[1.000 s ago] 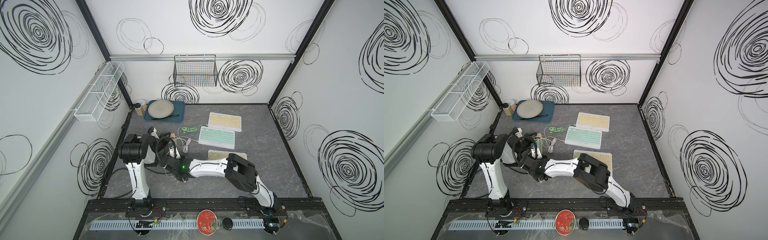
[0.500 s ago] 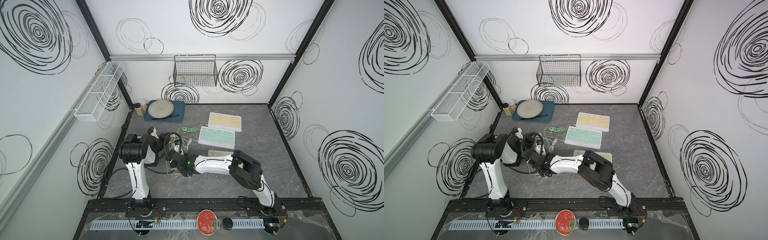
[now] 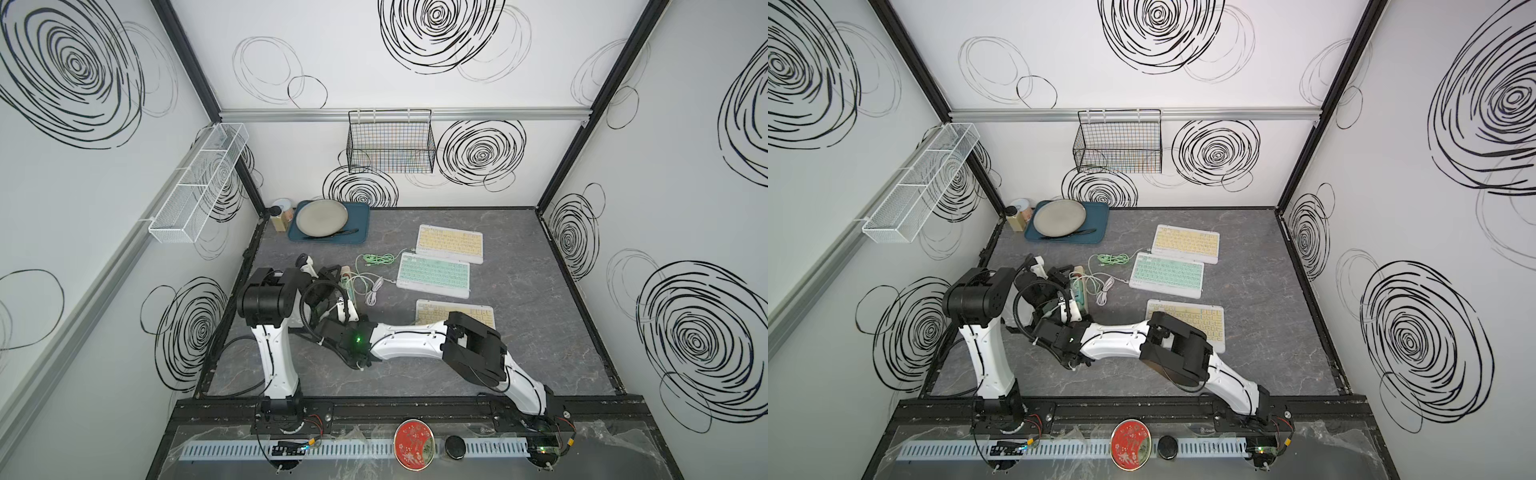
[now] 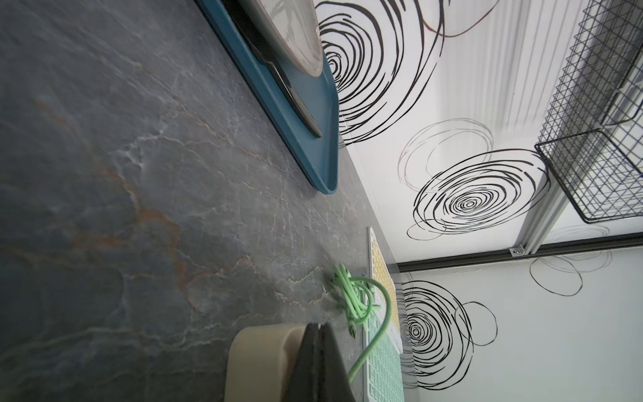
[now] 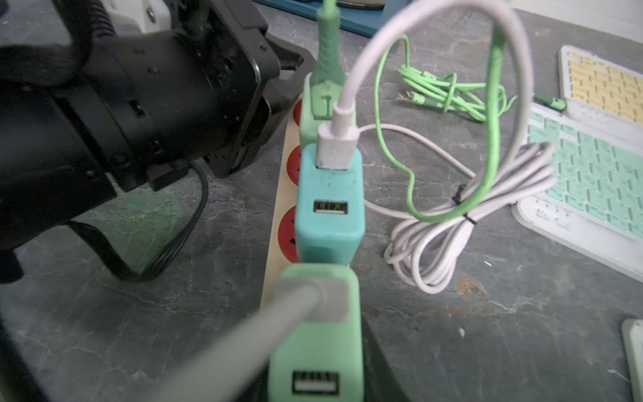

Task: Unplug the wireless keyboard
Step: Remove the plug from the socket.

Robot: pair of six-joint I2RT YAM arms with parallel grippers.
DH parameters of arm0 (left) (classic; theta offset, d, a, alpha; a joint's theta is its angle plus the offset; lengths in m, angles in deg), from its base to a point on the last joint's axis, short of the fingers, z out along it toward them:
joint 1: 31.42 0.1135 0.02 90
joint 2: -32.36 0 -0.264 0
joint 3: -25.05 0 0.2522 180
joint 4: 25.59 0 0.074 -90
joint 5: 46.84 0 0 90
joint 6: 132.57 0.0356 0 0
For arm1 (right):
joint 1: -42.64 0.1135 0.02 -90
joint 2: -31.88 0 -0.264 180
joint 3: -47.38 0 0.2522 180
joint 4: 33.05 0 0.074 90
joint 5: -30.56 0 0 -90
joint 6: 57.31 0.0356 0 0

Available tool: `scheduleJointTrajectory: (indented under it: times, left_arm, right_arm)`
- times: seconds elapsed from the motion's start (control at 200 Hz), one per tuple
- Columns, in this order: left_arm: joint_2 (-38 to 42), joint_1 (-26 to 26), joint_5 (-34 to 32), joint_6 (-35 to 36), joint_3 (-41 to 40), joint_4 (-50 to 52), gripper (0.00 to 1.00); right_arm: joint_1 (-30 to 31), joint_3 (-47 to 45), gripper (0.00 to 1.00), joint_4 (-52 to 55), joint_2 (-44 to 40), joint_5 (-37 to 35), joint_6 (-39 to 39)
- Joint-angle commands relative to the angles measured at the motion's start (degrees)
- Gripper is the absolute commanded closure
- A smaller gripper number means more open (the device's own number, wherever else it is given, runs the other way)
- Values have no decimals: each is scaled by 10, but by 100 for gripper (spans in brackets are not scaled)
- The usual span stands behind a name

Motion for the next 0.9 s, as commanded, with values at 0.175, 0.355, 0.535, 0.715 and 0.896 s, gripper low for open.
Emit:
scheduleJointTrajectory:
  times: [0.175,0.355,0.535,0.715,0.896]
  left_arm:
    - [-42,-14,24,1,-19,116,100]
    - [-43,-14,25,0,-18,116,100]
    - [-44,-13,27,-2,-18,114,100]
    - [-46,-13,29,-4,-19,109,100]
    - [-47,-13,30,-5,-19,108,100]
  right_arm:
    - [-13,-89,100,-172,-59,162,-5]
    - [-26,-61,100,-213,-38,273,9]
    - [-38,-22,100,-163,-21,304,45]
    - [1,86,100,-12,22,68,-10]
    - [12,152,100,86,62,-19,-5]
